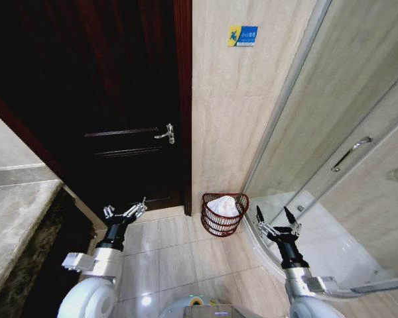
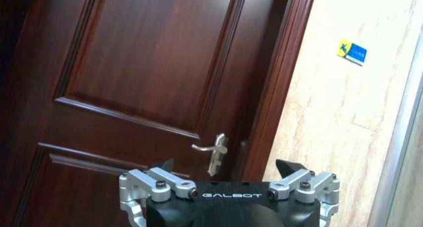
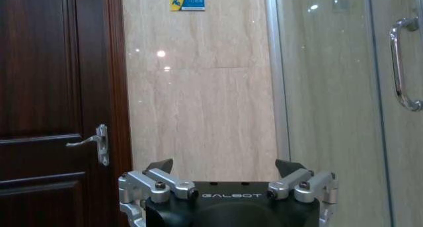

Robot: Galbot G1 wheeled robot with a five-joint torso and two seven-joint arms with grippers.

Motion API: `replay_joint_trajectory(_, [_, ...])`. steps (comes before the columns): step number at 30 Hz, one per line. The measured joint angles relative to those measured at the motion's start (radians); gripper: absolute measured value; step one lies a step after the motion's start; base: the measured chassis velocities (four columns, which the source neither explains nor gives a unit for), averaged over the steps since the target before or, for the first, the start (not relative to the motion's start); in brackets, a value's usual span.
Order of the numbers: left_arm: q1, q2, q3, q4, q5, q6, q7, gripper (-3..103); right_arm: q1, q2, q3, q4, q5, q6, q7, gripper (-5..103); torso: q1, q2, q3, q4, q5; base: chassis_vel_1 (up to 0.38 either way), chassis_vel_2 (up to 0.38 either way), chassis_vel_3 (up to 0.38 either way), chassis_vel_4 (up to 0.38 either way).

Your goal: Discard the used towel into the hamper.

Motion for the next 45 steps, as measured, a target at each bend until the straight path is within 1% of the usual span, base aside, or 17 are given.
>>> replay_joint_trajectory(2, [0.000,0.000,0.000,0.000,0.000,0.000,0.000,100,0.000,0.000,0.000,0.000,0.000,0.000,0.000,100,-0.009,-0.019,-0.010,0.0000,0.0000,0.000,0.000,0.000,0.000])
replay_joint_trajectory(3, [0.000,0.000,0.000,0.000,0.000,0.000,0.000,100,0.000,0.000,0.000,0.000,0.000,0.000,0.000,100,-0.009,-0.019,-0.010,0.0000,0.0000,0.000,0.000,0.000,0.000])
replay_joint_trajectory(5, [0.000,0.000,0.000,0.000,0.000,0.000,0.000,100,0.000,0.000,0.000,0.000,0.000,0.000,0.000,100,-0.018,-0.039,-0.021,0.0000,0.0000,0.000,0.000,0.000,0.000])
replay_joint_trajectory(6, [0.000,0.000,0.000,0.000,0.000,0.000,0.000,100,0.000,0.000,0.000,0.000,0.000,0.000,0.000,100,-0.018,-0.039,-0.021,0.0000,0.0000,0.000,0.000,0.000,0.000])
replay_joint_trajectory(14, [0.000,0.000,0.000,0.000,0.000,0.000,0.000,100,0.000,0.000,0.000,0.000,0.000,0.000,0.000,100,-0.044,-0.094,-0.050,0.0000,0.0000,0.000,0.000,0.000,0.000])
replay_joint_trajectory(18, [0.000,0.000,0.000,0.000,0.000,0.000,0.000,100,0.000,0.000,0.000,0.000,0.000,0.000,0.000,100,-0.051,-0.109,-0.059,0.0000,0.0000,0.000,0.000,0.000,0.000])
replay_joint_trajectory(23, [0.000,0.000,0.000,0.000,0.000,0.000,0.000,100,0.000,0.000,0.000,0.000,0.000,0.000,0.000,100,-0.068,-0.145,-0.077,0.0000,0.0000,0.000,0.000,0.000,0.000])
replay_joint_trajectory(24, [0.000,0.000,0.000,0.000,0.000,0.000,0.000,100,0.000,0.000,0.000,0.000,0.000,0.000,0.000,100,-0.068,-0.145,-0.077,0.0000,0.0000,0.000,0.000,0.000,0.000])
replay_joint_trajectory(27, [0.000,0.000,0.000,0.000,0.000,0.000,0.000,100,0.000,0.000,0.000,0.000,0.000,0.000,0.000,100,-0.079,-0.167,-0.089,0.0000,0.0000,0.000,0.000,0.000,0.000])
replay_joint_trajectory(29, [0.000,0.000,0.000,0.000,0.000,0.000,0.000,100,0.000,0.000,0.000,0.000,0.000,0.000,0.000,100,-0.081,-0.171,-0.091,0.0000,0.0000,0.000,0.000,0.000,0.000])
replay_joint_trajectory(31, [0.000,0.000,0.000,0.000,0.000,0.000,0.000,100,0.000,0.000,0.000,0.000,0.000,0.000,0.000,100,-0.089,-0.189,-0.101,0.0000,0.0000,0.000,0.000,0.000,0.000])
replay_joint_trajectory(32, [0.000,0.000,0.000,0.000,0.000,0.000,0.000,100,0.000,0.000,0.000,0.000,0.000,0.000,0.000,100,-0.089,-0.189,-0.101,0.0000,0.0000,0.000,0.000,0.000,0.000])
replay_joint_trajectory(35, [0.000,0.000,0.000,0.000,0.000,0.000,0.000,100,0.000,0.000,0.000,0.000,0.000,0.000,0.000,100,-0.098,-0.210,-0.112,0.0000,0.0000,0.000,0.000,0.000,0.000])
replay_joint_trajectory(37, [0.000,0.000,0.000,0.000,0.000,0.000,0.000,100,0.000,0.000,0.000,0.000,0.000,0.000,0.000,100,-0.100,-0.213,-0.114,0.0000,0.0000,0.000,0.000,0.000,0.000])
replay_joint_trajectory(39, [0.000,0.000,0.000,0.000,0.000,0.000,0.000,100,0.000,0.000,0.000,0.000,0.000,0.000,0.000,100,-0.109,-0.233,-0.124,0.0000,0.0000,0.000,0.000,0.000,0.000])
replay_joint_trajectory(43, [0.000,0.000,0.000,0.000,0.000,0.000,0.000,100,0.000,0.000,0.000,0.000,0.000,0.000,0.000,100,-0.116,-0.248,-0.132,0.0000,0.0000,0.000,0.000,0.000,0.000])
replay_joint_trajectory(45, [0.000,0.000,0.000,0.000,0.000,0.000,0.000,100,0.000,0.000,0.000,0.000,0.000,0.000,0.000,100,-0.124,-0.265,-0.141,0.0000,0.0000,0.000,0.000,0.000,0.000])
